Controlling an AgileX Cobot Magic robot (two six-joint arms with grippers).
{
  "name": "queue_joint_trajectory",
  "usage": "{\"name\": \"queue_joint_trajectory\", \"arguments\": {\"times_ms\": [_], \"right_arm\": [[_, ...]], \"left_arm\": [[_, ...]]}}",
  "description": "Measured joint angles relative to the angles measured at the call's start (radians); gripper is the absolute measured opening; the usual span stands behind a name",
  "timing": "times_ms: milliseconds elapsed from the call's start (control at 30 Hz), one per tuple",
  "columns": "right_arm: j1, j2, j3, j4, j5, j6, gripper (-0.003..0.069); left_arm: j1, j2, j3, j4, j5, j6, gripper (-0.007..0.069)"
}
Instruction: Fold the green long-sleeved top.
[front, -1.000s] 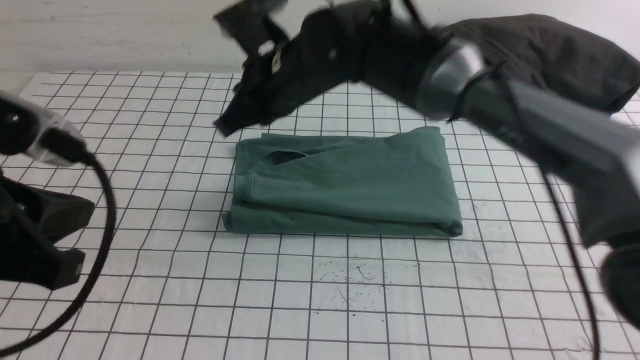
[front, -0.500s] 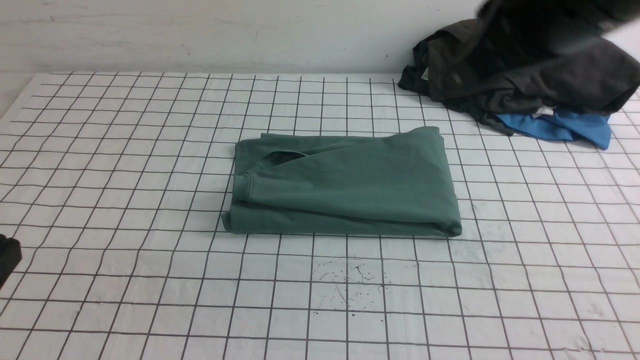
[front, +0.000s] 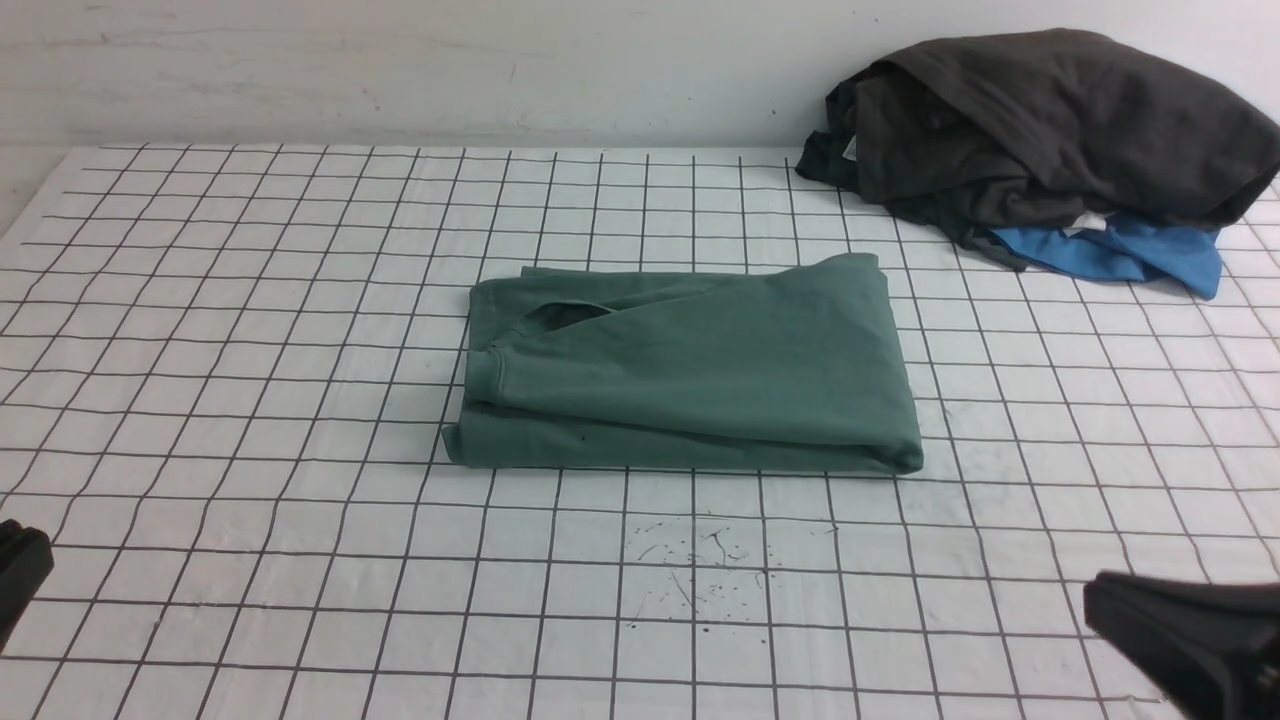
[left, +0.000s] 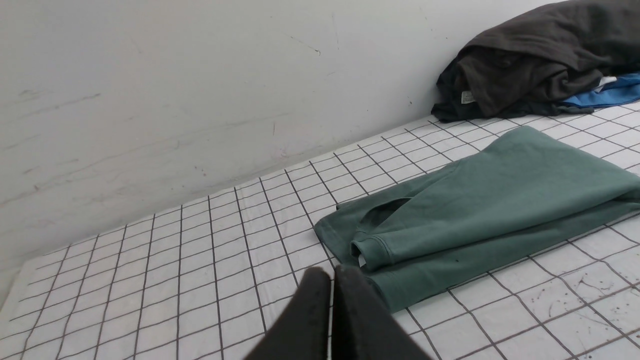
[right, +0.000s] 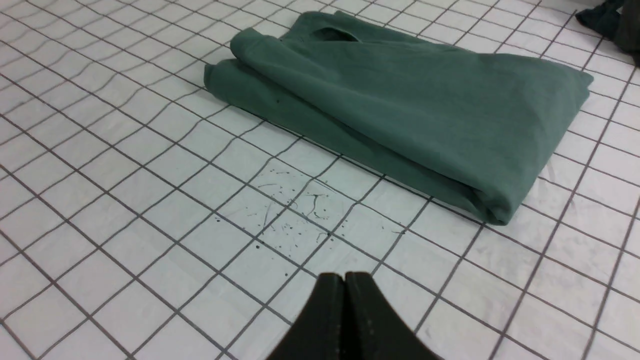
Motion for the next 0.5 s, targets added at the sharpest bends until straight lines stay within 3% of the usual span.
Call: {"name": "queue_joint_trajectory", "arguments": {"times_ms": [167,500], "right_arm": [[0.0,-0.026,0.169,0.0,-0.206,0.004,-0.0014],[-0.014,-0.095,0.319,0.001,-0.282,0.009,-0.0014]], "left_arm": [[0.0,0.0,0.0,0.0,0.016,0.0,-0.0007],[0.0,0.0,0.0,0.0,0.018,-0.002,-0.0007]]}}
